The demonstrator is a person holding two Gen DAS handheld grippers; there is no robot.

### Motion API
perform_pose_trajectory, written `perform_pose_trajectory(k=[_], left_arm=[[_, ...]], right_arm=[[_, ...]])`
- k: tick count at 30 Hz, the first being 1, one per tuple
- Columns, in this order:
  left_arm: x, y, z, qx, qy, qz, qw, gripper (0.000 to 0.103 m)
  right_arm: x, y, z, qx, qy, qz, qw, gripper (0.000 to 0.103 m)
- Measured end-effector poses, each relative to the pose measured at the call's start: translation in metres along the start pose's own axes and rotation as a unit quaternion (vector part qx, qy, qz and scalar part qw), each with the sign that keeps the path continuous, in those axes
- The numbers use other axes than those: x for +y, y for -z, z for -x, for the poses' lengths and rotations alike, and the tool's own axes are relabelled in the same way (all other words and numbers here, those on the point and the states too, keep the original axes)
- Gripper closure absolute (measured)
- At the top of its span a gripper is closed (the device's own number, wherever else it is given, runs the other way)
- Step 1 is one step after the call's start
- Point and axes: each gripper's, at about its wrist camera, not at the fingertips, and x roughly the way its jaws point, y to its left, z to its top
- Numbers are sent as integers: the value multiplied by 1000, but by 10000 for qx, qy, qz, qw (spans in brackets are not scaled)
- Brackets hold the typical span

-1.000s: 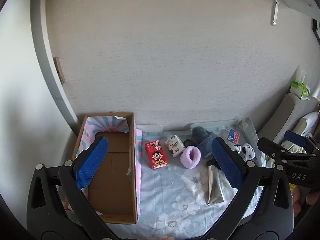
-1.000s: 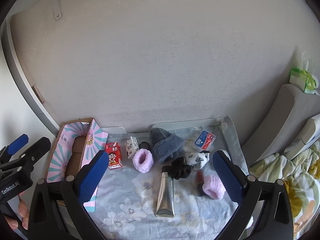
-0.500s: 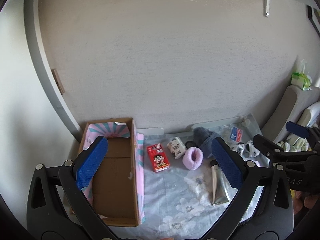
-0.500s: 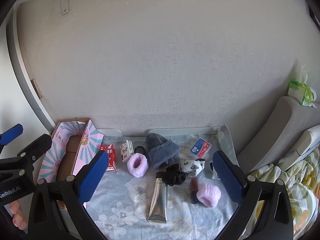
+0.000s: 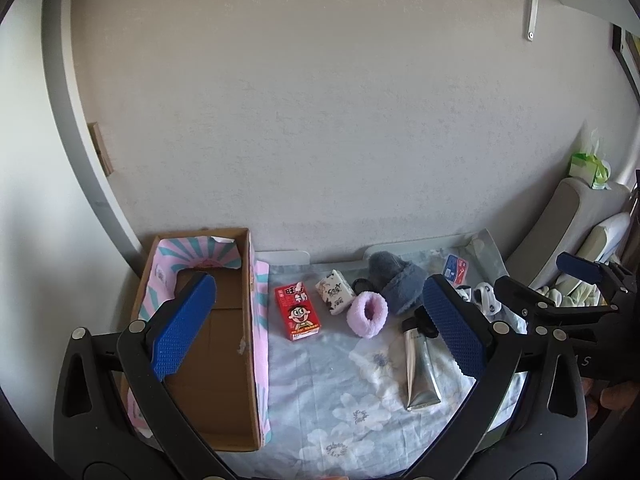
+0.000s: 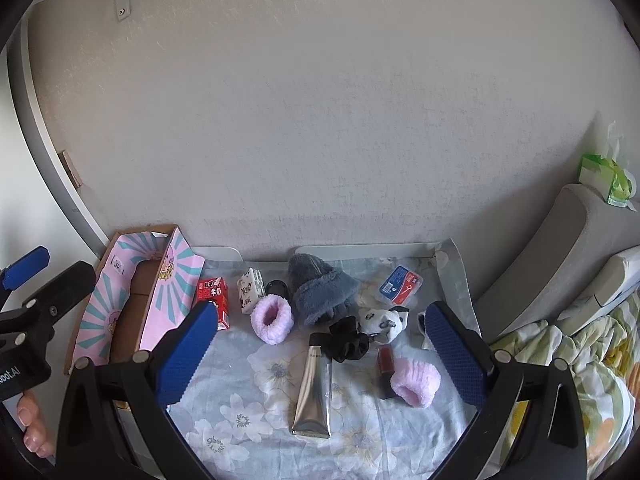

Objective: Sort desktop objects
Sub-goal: 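Move both tools toward the items on the cloth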

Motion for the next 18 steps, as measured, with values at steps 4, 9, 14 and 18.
perform_pose_trajectory(k=[4,9,14,18], left_arm=[[1,1,-5,64,-53,-34,10000,0],[3,-1,-15,164,133,-1,9998,0],[-7,-3,-41,427,301,35,9986,0],[-34,-4,-71,610,430,-209,9970,0]], right_arm=[[-5,0,0,-16,28,115,9999,0],[-30,4,4,-93,130,244,9996,0],[-64,15,8,20,452,276,9986,0],[-93,33,4,219,517,223,9982,0]])
